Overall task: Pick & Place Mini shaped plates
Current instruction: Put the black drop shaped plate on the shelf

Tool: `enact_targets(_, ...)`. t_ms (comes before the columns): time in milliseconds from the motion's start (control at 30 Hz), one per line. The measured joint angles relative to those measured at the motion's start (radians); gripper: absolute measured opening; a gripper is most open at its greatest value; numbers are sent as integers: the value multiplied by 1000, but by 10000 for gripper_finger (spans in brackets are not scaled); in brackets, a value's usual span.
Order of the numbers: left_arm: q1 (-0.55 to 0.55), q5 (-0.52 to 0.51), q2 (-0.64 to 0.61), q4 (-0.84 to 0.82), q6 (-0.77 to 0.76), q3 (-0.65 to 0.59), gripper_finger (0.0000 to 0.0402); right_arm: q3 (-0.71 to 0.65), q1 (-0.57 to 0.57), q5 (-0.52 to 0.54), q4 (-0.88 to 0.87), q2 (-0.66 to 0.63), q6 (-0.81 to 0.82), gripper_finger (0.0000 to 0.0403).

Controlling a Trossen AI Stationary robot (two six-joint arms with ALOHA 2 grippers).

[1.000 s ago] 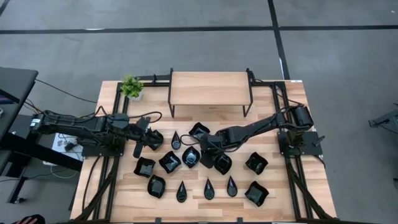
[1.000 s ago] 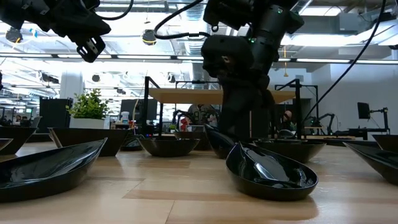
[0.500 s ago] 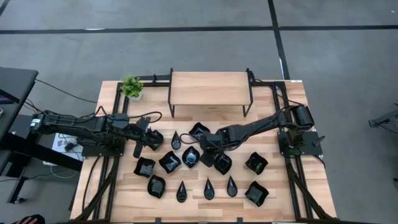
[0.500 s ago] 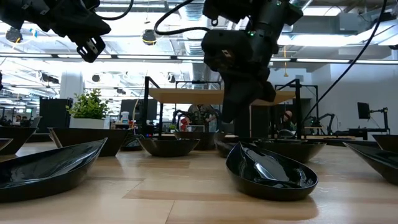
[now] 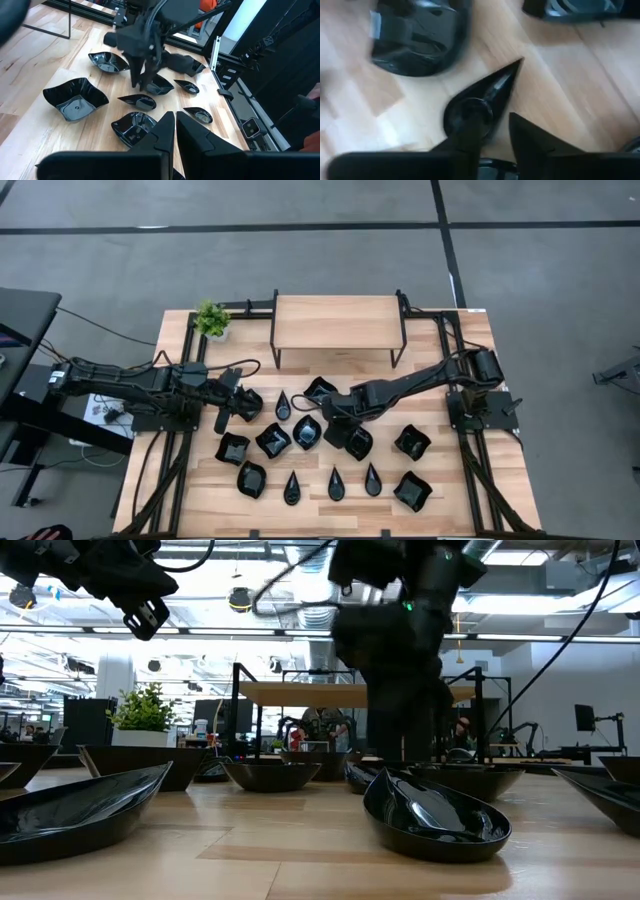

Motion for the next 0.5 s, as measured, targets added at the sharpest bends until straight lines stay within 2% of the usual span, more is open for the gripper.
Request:
enact_targets(133,0,0,0,0,-3,0,19,-38,-1,-5,56,-1,2,159)
enact_targets(233,0,0,0,0,-3,0,19,-44,0,-7,64,-1,2,187)
enact_targets(367,0,0,0,0,-3,0,19,-43,0,-7,78,-1,2,198)
enact_targets(500,0,0,0,1,-3,0,19,-84,0,-10,141,-1,10,189)
